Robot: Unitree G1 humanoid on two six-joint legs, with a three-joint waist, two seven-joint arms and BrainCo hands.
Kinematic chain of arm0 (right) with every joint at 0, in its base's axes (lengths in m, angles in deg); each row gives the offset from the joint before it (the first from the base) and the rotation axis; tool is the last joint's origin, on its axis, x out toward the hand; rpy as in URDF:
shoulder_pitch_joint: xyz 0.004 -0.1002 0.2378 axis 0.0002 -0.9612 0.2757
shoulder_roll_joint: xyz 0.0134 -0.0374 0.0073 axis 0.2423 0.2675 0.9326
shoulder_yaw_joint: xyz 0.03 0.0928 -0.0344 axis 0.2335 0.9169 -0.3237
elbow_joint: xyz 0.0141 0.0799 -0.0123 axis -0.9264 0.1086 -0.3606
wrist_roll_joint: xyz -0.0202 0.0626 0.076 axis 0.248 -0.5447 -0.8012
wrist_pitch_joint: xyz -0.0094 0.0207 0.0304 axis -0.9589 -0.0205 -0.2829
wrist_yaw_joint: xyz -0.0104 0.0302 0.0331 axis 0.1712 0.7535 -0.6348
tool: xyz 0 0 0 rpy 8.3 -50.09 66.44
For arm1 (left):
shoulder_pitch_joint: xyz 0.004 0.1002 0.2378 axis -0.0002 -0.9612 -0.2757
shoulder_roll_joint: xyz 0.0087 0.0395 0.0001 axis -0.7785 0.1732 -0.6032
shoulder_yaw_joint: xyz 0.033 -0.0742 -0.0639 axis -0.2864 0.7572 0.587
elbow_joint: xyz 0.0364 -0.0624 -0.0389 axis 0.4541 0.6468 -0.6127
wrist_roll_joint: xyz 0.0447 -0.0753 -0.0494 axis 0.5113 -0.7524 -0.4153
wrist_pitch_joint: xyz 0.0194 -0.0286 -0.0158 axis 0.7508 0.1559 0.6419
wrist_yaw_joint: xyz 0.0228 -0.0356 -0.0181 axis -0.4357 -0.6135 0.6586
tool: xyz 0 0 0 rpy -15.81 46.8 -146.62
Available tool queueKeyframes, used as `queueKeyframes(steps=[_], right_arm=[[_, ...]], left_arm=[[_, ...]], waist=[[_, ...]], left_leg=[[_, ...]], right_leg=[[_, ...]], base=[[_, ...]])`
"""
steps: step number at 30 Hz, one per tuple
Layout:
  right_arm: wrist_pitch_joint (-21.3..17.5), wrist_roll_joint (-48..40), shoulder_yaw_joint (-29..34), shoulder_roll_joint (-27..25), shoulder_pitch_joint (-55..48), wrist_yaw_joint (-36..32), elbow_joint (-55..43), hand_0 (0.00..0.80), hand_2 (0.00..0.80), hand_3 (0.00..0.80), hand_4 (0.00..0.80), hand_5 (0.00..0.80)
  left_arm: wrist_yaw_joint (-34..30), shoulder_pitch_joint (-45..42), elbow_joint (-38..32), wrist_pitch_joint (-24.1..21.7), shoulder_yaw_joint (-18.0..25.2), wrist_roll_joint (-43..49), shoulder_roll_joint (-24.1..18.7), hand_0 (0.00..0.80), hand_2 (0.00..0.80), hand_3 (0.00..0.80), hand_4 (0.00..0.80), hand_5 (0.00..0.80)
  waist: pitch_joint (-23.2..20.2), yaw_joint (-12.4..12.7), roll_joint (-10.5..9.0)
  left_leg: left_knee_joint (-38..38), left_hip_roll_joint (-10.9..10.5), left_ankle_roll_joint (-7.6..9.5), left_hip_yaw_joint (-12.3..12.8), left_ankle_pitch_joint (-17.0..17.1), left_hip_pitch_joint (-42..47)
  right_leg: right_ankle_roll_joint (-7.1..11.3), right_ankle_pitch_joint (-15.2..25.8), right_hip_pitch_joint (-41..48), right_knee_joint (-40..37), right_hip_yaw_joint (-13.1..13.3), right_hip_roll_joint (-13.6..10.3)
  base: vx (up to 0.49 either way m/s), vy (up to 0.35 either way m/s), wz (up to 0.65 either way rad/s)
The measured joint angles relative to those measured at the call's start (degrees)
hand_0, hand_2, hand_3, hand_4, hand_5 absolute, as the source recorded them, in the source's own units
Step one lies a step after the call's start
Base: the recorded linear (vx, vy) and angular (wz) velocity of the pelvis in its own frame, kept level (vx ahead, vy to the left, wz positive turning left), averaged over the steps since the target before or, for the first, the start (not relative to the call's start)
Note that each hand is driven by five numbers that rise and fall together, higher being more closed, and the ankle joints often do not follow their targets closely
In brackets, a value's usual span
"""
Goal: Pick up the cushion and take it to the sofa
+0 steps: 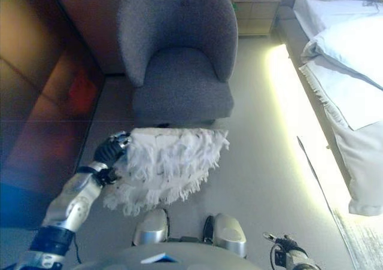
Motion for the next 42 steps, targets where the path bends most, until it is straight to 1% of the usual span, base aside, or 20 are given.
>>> queueKeyframes(steps=[2, 6, 10, 13, 15, 16, 19, 22, 25, 27, 30, 31, 33, 34, 35, 36, 37, 39, 41, 42], right_arm=[[-0.8, 1.7, 0.0, 1.4, -1.5, 0.1, 0.3, 0.0, 0.0, 0.0, 0.0, 0.0], [-2.1, 1.8, 0.1, 0.1, -3.0, 0.3, 1.5, 0.0, 0.0, 0.0, 0.0, 0.0], [-3.1, 1.5, 0.7, -1.2, -3.1, -0.1, 1.5, 0.0, 0.0, 0.0, 0.0, 0.0], [-4.1, 2.2, 0.7, -1.2, -3.2, -0.4, 2.2, 0.0, 0.0, 0.0, 0.0, 0.0], [-4.4, 2.8, 0.3, -1.0, -3.4, -0.4, 2.6, 0.0, 0.0, 0.0, 0.0, 0.0], [-4.7, 2.8, 0.3, 0.0, -3.3, -0.4, 2.4, 0.0, 0.0, 0.0, 0.0, 0.0], [-6.1, 3.9, 0.3, 2.9, -3.9, -0.3, 1.4, 0.0, 0.0, 0.0, 0.0, 0.0], [-9.2, 5.4, -1.5, 3.8, -6.1, 1.6, -2.9, 0.0, 0.0, 0.0, 0.0, 0.0], [-12.2, 5.3, -3.4, 4.6, -9.2, 3.7, -7.0, 0.0, 0.0, 0.0, 0.0, 0.0], [-14.3, 5.3, -3.8, 4.8, -8.8, 3.9, -7.1, 0.0, 0.0, 0.0, 0.0, 0.0], [-17.3, 4.8, -5.0, 4.3, -8.5, 5.0, -7.9, 0.0, 0.0, 0.0, 0.0, 0.0], [-17.9, 4.7, -5.6, 4.3, -8.7, 5.0, -7.6, 0.0, 0.0, 0.0, 0.0, 0.0], [-16.8, 2.6, -8.1, 4.5, -9.6, 5.6, -9.4, 0.0, 0.0, 0.0, 0.0, 0.0], [-13.8, 1.2, -9.3, 4.6, -11.1, 7.0, -13.9, 0.0, 0.0, 0.0, 0.0, 0.0], [-11.9, 0.2, -9.2, 5.4, -11.5, 8.0, -15.7, 0.0, 0.0, 0.0, 0.0, 0.0], [-9.7, -0.7, -8.2, 5.7, -10.7, 8.8, -15.7, 0.0, 0.0, 0.0, 0.0, 0.0], [-8.1, -1.5, -7.3, 5.1, -9.5, 9.2, -16.0, 0.0, 0.0, 0.0, 0.0, 0.0], [-5.5, -2.1, -5.6, 1.7, -8.7, 9.7, -18.4, 0.0, 0.0, 0.0, 0.0, 0.0], [-3.9, -2.6, -4.6, 0.0, -6.6, 9.6, -18.7, 0.0, 0.0, 0.0, 0.0, 0.0], [-2.8, -3.0, -4.1, -0.1, -5.2, 9.1, -18.5, 0.0, 0.0, 0.0, 0.0, 0.0]], left_arm=[[0.7, 0.0, 0.7, 0.0, 0.1, -0.1, 0.0, 0.8, 0.8, 0.8, 0.8, 0.8], [0.7, 0.0, 0.9, -0.2, 0.2, -1.3, 0.1, 0.8, 0.8, 0.8, 0.8, 0.8], [0.7, 0.0, 1.6, -1.3, 0.5, -1.7, 0.1, 0.8, 0.8, 0.8, 0.8, 0.8], [0.9, 0.0, 1.7, -1.5, 0.5, -2.0, 0.4, 0.8, 0.8, 0.8, 0.8, 0.8], [1.1, -0.3, 1.7, -1.6, 1.1, -2.3, 0.4, 0.8, 0.8, 0.8, 0.8, 0.8], [1.5, -0.7, 1.7, -1.6, 2.7, -2.3, 0.3, 0.8, 0.8, 0.8, 0.8, 0.8], [2.7, -1.4, 1.9, -1.6, 5.1, -3.5, -1.4, 0.8, 0.8, 0.8, 0.8, 0.8], [2.6, -1.3, 2.7, -2.0, 4.9, -4.1, -1.6, 0.8, 0.8, 0.8, 0.8, 0.8], [1.8, -0.9, 4.3, -2.0, 4.4, -4.2, -4.3, 0.8, 0.8, 0.8, 0.8, 0.8], [1.9, 0.2, 5.2, -2.1, 4.4, -4.2, -5.7, 0.8, 0.8, 0.8, 0.8, 0.8], [2.4, 2.6, 6.1, -1.8, 2.4, -4.2, -5.4, 0.8, 0.8, 0.8, 0.8, 0.8], [2.4, 4.2, 6.4, -1.5, 1.1, -4.2, -5.1, 0.8, 0.8, 0.8, 0.8, 0.8], [2.4, 6.2, 6.5, -1.2, -0.9, -4.2, -4.2, 0.8, 0.8, 0.8, 0.8, 0.8], [2.4, 6.7, 5.9, -0.4, -2.0, -4.2, -3.7, 0.8, 0.8, 0.8, 0.8, 0.8], [2.4, 7.1, 5.1, 0.7, -3.5, -4.2, -3.3, 0.8, 0.8, 0.8, 0.8, 0.8], [2.3, 7.6, 4.6, 1.4, -4.9, -4.2, -2.4, 0.8, 0.8, 0.8, 0.8, 0.8], [2.2, 7.4, 4.5, 2.0, -6.3, -4.2, -1.0, 0.8, 0.8, 0.8, 0.8, 0.8], [1.5, 4.1, 3.2, 2.4, -8.0, -4.1, 0.7, 0.8, 0.8, 0.8, 0.8, 0.8], [0.6, 3.5, 2.5, 2.4, -8.3, -3.9, 1.1, 0.8, 0.8, 0.8, 0.8, 0.8], [0.1, 3.9, 2.5, 2.4, -8.3, -3.9, 1.2, 0.8, 0.8, 0.8, 0.8, 0.8]], waist=[[0.1, 0.3, 0.91], [0.8, 0.7, 1.81], [1.0, 1.0, 2.2], [1.1, 0.6, 1.6], [1.0, 1.4, 1.52], [0.8, 1.4, 0.53], [-0.8, 1.2, -2.3], [-3.0, 0.8, -2.18], [-5.4, -1.3, -3.82], [-6.2, -1.2, -3.88], [-5.2, -5.5, -0.06], [-4.9, -7.2, 0.61], [-4.7, -9.3, 0.38], [-4.5, -10.3, 0.27], [-4.7, -10.5, -0.18], [-3.7, -11.0, -0.48], [-2.5, -11.0, -1.02], [-2.7, -10.5, -0.07], [-2.9, -10.4, 0.52], [-2.8, -10.5, 0.66]], left_leg=[[-4.6, 0.6, -0.06, -1.4, 1.8, 0.1], [-9.1, 4.2, -0.62, -2.6, 3.1, -0.1], [-9.4, 7.0, -0.64, -2.7, 3.0, -0.3], [-5.8, 4.1, -1.21, -1.3, 6.1, -1.0], [-3.3, 1.6, 0.78, 1.2, 7.5, -0.9], [-2.1, 0.3, 2.0, 2.4, 7.1, -0.7], [3.5, -3.9, 3.83, 1.7, 2.1, -1.9], [4.3, -6.9, 5.42, -0.1, 0.2, -3.0], [-1.0, -8.7, 6.73, -3.0, 2.3, -1.0], [-4.3, -7.7, 7.24, -5.0, 2.8, 0.1], [-5.3, -4.2, 6.38, -12.1, 2.5, 1.3], [-5.3, -3.8, 6.22, -14.3, 2.4, 1.3], [-4.0, -4.7, 4.79, -18.7, 1.1, 1.0], [-2.4, -5.2, 3.48, -20.6, -0.4, 0.0], [-2.7, -4.9, 3.18, -21.5, -1.1, 0.4], [1.0, -6.2, 3.89, -19.6, -2.1, 1.2], [8.5, -9.3, 4.7, -15.3, -4.2, 1.2], [11.5, -12.8, 7.72, -11.1, -8.3, 6.5], [6.2, -13.1, 8.43, -8.7, -8.7, 12.6], [2.8, -12.1, 9.19, -8.3, -9.7, 15.1]], right_leg=[[-0.25, 1.9, 1.2, -3.5, 2.1, 1.6], [0.16, 2.1, 3.2, -4.7, 2.6, 1.9], [2.43, -0.2, 2.3, -1.7, 5.1, 0.8], [5.88, -2.8, 1.8, 0.0, 6.7, -4.0], [7.32, -4.0, 2.5, 1.4, 5.7, -7.5], [8.23, -5.5, 2.5, 4.8, 4.8, -9.5], [9.72, -7.0, 5.4, 8.4, 1.3, -13.3], [12.08, -5.8, 5.8, 8.0, 3.5, -14.1], [15.49, -3.8, 2.9, 13.5, 7.6, -13.5], [13.84, -5.0, -2.7, 17.8, 7.9, -9.9], [11.28, -5.0, -9.0, 11.0, 9.1, -0.4], [10.42, -3.4, -10.5, 6.9, 9.1, -0.1], [11.15, 1.8, -12.8, -1.0, 10.3, -1.8], [11.74, 4.1, -11.7, -6.7, 10.6, -3.8], [12.1, 8.3, -10.6, -8.6, 8.9, -5.0], [10.74, 10.1, -8.6, -9.3, 6.8, -6.0], [10.06, 10.5, -6.6, -8.6, 5.4, -7.7], [6.92, 8.1, -4.8, -5.7, 2.5, -8.5], [6.46, 4.4, -5.8, -0.3, 0.3, -7.7], [6.08, 2.6, -7.3, 3.9, -1.1, -7.1]], base=[[0.329, 0.141, -0.04], [0.375, 0.249, -0.12], [0.491, 0.352, -0.29], [0.646, 0.439, -0.17], [0.64, 0.385, -0.45], [0.656, 0.329, -0.25], [0.61, 0.276, 0.02], [0.446, 0.196, 0.3], [0.372, 0.122, 0.57], [0.417, 0.096, 0.06], [0.53, 0.04, 0.62], [0.664, -0.02, 1.27], [0.697, -0.036, 1.3], [0.673, -0.06, 1.34], [0.66, -0.09, 1.45], [0.647, -0.109, 1.34], [0.679, -0.148, 1.04], [0.653, -0.155, 0.63], [0.832, -0.219, 0.56], [0.81, -0.213, 0.7]])
